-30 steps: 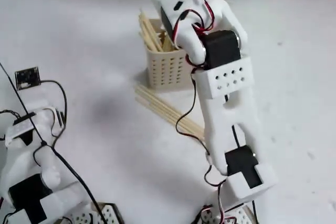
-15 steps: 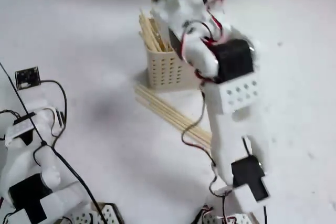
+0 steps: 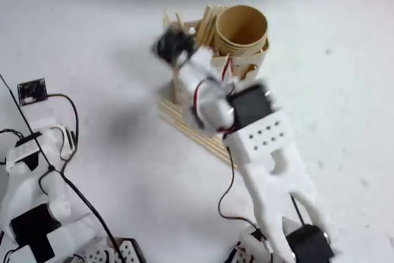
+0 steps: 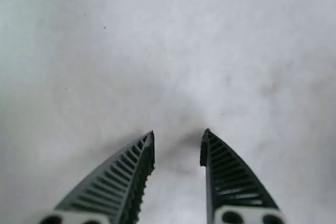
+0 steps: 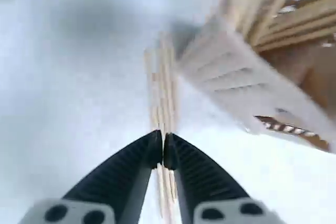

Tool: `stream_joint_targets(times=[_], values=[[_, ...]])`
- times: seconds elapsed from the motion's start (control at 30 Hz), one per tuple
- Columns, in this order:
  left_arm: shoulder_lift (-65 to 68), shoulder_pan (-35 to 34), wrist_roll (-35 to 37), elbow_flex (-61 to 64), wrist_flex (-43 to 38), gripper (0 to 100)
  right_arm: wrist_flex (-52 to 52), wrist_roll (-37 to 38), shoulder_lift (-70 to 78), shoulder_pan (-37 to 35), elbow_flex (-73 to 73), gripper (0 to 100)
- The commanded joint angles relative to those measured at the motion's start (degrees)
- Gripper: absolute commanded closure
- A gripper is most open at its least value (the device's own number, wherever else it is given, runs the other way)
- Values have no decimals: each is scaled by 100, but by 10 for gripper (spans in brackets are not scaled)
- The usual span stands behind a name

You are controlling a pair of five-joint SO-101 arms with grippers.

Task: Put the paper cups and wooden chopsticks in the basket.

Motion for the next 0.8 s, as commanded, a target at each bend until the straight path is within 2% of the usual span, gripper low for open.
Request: stream_joint_targets(times=[0.0,0.17,0.4,0.63,0.77], values=[[-40,-66,62,-9,-62,843,-1393,501,-470,-22,2295,977],[-40,-66,62,-9,-62,843,-2958,475,-382,233,3877,976],[-40,-66,62,-9,-62,843,-4171,466,602,646,4123,977],[-40,-66,62,-9,-62,843,-4338,484,2097,629,3341,980],[-40,-66,62,-9,-62,843,-4101,501,2299,611,3147,981]])
